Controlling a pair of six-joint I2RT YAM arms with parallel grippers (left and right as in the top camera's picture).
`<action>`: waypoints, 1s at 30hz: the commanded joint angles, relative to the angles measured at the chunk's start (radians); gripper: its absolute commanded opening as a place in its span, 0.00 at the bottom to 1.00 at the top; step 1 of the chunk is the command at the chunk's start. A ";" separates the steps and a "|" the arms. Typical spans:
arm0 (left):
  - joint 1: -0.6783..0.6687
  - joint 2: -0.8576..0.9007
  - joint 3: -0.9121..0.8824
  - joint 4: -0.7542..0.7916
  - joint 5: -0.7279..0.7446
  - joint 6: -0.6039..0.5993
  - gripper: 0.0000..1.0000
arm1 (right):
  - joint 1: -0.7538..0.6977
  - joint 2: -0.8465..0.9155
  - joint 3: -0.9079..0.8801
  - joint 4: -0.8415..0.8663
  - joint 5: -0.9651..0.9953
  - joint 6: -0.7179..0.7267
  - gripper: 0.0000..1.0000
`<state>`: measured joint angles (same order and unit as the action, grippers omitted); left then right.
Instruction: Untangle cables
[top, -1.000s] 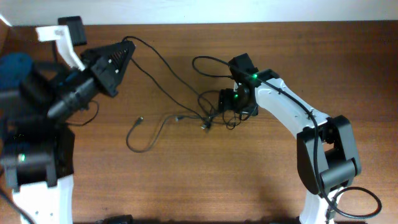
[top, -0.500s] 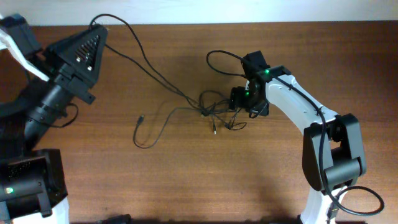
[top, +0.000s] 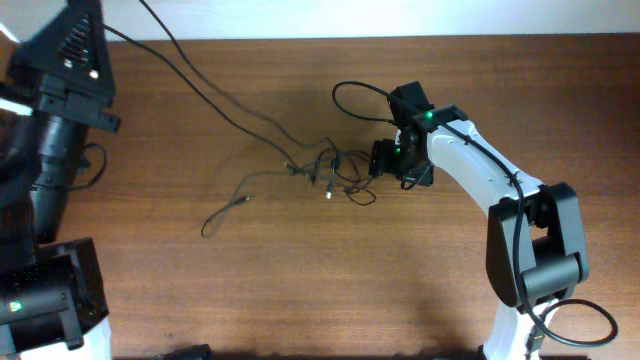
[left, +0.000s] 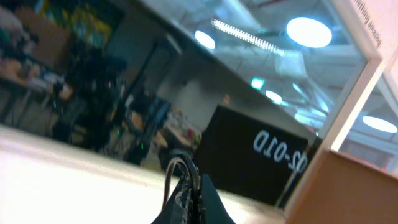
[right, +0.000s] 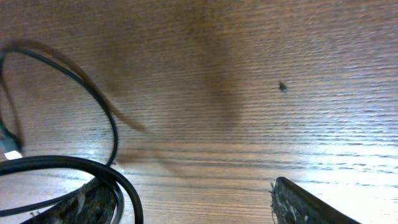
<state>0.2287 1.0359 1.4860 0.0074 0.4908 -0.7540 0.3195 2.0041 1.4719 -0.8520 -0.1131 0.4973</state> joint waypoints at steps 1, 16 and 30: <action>0.006 -0.011 0.023 0.056 -0.097 -0.009 0.00 | -0.001 0.017 -0.003 -0.010 0.063 0.017 0.79; 0.006 0.011 0.023 -0.102 -0.140 -0.008 0.00 | -0.006 0.002 0.001 -0.032 0.007 0.016 0.81; 0.005 0.086 0.023 0.046 0.024 -0.155 0.00 | -0.032 -0.203 0.072 -0.094 -0.229 -0.153 0.98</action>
<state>0.2291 1.1362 1.4891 -0.0200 0.4385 -0.8299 0.2901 1.8351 1.5257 -0.9463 -0.2539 0.3912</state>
